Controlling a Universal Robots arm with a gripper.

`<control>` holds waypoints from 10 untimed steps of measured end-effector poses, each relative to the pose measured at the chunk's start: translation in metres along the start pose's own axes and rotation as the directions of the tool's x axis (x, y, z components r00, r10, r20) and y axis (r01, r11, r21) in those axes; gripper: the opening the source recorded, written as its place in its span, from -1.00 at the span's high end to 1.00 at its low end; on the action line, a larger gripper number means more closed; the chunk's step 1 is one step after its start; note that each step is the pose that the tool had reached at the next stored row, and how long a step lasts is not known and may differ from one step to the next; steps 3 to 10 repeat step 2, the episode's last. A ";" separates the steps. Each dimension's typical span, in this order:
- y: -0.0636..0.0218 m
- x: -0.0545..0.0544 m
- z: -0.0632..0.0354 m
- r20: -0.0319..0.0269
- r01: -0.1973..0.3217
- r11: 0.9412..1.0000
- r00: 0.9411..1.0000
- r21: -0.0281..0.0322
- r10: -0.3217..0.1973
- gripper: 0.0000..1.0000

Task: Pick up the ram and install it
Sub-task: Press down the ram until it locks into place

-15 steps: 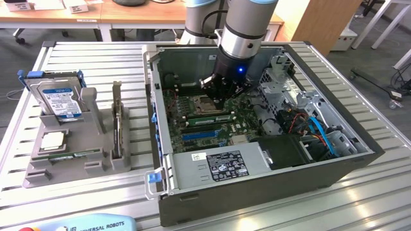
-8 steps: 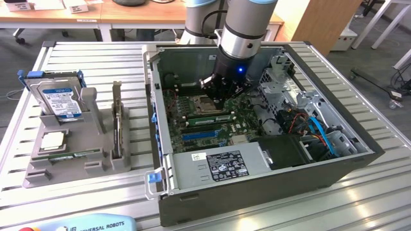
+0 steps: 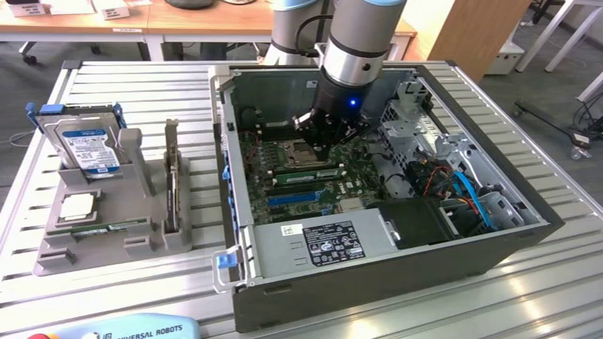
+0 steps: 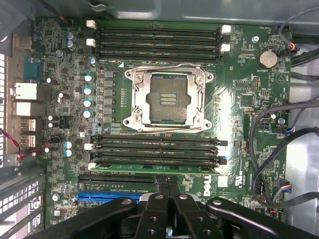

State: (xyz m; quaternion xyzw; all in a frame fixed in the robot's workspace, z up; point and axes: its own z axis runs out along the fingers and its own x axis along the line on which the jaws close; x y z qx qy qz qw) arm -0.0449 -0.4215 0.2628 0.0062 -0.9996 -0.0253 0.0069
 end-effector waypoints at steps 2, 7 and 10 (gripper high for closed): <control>0.0000 0.000 0.0000 0.000 0.000 1.000 1.000 0.000 0.000 0.80; 0.0000 0.000 0.0000 0.000 0.000 1.000 1.000 0.000 0.000 0.80; 0.0000 0.000 0.0000 0.000 0.000 1.000 1.000 0.000 0.000 0.80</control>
